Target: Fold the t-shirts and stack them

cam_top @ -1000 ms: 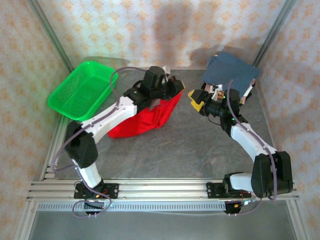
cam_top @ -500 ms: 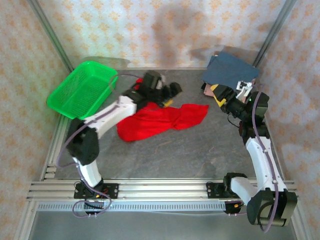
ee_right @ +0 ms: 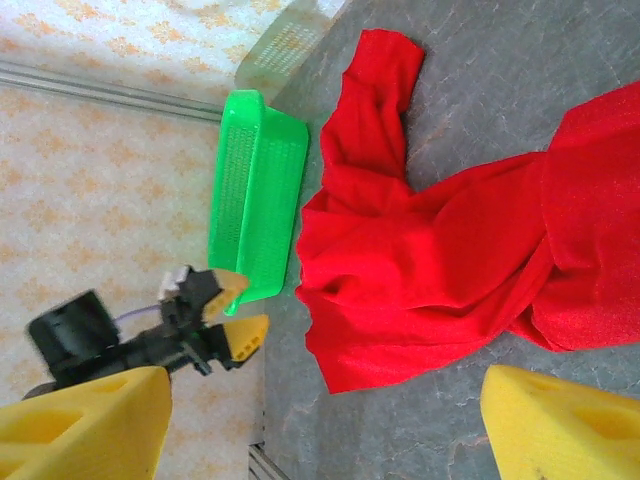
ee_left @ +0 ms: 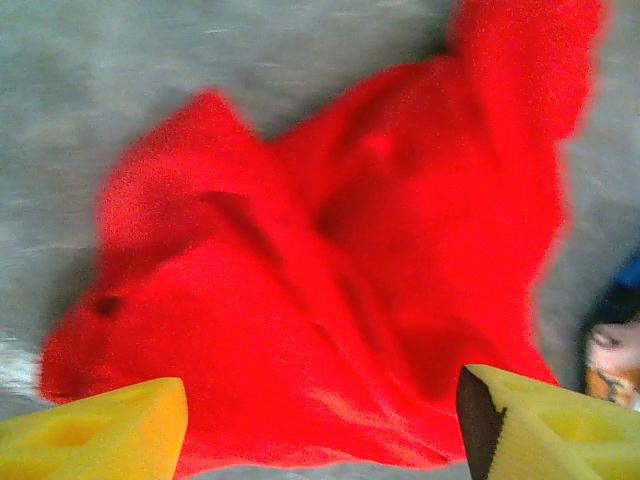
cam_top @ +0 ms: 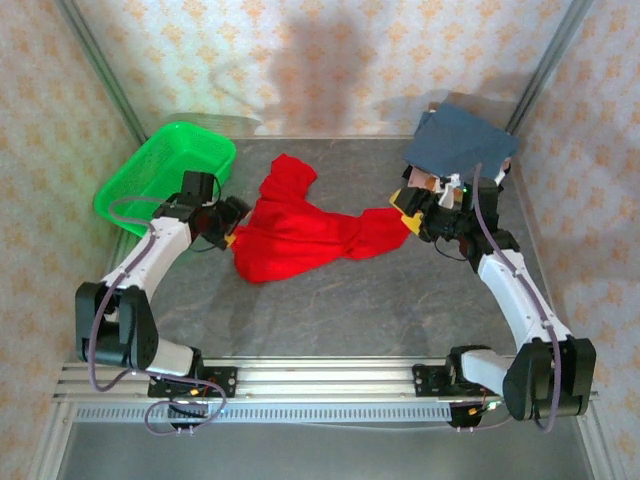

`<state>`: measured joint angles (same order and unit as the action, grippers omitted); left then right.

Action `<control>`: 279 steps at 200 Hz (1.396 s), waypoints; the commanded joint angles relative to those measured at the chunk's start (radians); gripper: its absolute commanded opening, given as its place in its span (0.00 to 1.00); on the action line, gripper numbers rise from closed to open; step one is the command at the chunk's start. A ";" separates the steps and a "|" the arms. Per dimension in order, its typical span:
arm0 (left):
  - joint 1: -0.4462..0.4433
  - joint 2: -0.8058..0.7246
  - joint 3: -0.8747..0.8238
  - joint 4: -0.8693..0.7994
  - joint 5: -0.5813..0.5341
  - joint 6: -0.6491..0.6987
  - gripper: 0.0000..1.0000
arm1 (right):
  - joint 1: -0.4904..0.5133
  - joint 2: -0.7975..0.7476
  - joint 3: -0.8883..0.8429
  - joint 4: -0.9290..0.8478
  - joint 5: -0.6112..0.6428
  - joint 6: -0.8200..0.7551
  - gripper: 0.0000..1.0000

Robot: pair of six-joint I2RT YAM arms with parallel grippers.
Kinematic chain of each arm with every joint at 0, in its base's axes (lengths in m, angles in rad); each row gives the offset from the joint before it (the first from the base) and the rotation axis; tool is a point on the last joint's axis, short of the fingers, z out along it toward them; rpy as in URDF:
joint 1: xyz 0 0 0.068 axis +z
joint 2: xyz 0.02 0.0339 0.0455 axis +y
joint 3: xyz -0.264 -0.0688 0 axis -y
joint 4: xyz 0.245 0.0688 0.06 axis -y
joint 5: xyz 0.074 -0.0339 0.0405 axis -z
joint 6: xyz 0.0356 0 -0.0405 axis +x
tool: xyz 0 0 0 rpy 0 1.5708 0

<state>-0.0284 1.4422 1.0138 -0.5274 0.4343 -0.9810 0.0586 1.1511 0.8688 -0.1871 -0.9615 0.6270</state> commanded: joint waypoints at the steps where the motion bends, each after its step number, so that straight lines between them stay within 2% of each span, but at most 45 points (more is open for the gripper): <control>1: 0.051 0.013 -0.018 0.040 0.000 0.028 0.69 | 0.006 0.002 0.028 -0.029 0.007 -0.044 0.82; 37: 0.077 0.107 -0.012 0.121 0.007 0.048 0.64 | 0.007 0.011 0.012 -0.032 0.008 -0.049 0.82; 92: 0.081 0.227 -0.003 0.280 0.045 0.008 0.55 | 0.009 0.009 0.006 -0.030 0.017 -0.048 0.82; 110: 0.081 0.247 -0.004 0.327 0.070 -0.008 0.47 | 0.009 0.006 0.001 -0.031 0.024 -0.049 0.82; 132: 0.074 0.244 -0.008 0.353 0.108 -0.018 0.32 | 0.009 0.009 -0.003 -0.026 0.030 -0.046 0.82; 153: 0.067 0.182 -0.030 0.354 0.145 -0.015 0.22 | 0.009 0.015 0.003 -0.024 0.036 -0.045 0.82; 199: -0.008 0.047 -0.111 0.327 0.231 0.030 0.00 | 0.009 0.027 0.002 0.003 0.049 -0.029 0.82; 210: -0.008 -0.001 -0.134 0.316 0.226 0.040 0.00 | 0.008 0.027 0.002 0.009 0.054 -0.026 0.82; 230: 0.027 -0.058 -0.120 0.139 0.155 0.127 0.01 | 0.009 0.051 0.005 0.012 0.061 -0.026 0.82; 262: 0.125 -0.039 -0.159 0.107 0.165 0.139 0.30 | 0.013 0.059 -0.007 0.037 0.059 -0.009 0.83; 279: 0.131 0.006 -0.154 0.149 0.168 0.138 0.36 | 0.015 0.064 -0.013 0.034 0.065 -0.009 0.84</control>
<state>0.0906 1.3975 0.8734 -0.3473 0.6136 -0.8776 0.0639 1.2144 0.8692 -0.1928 -0.9127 0.6086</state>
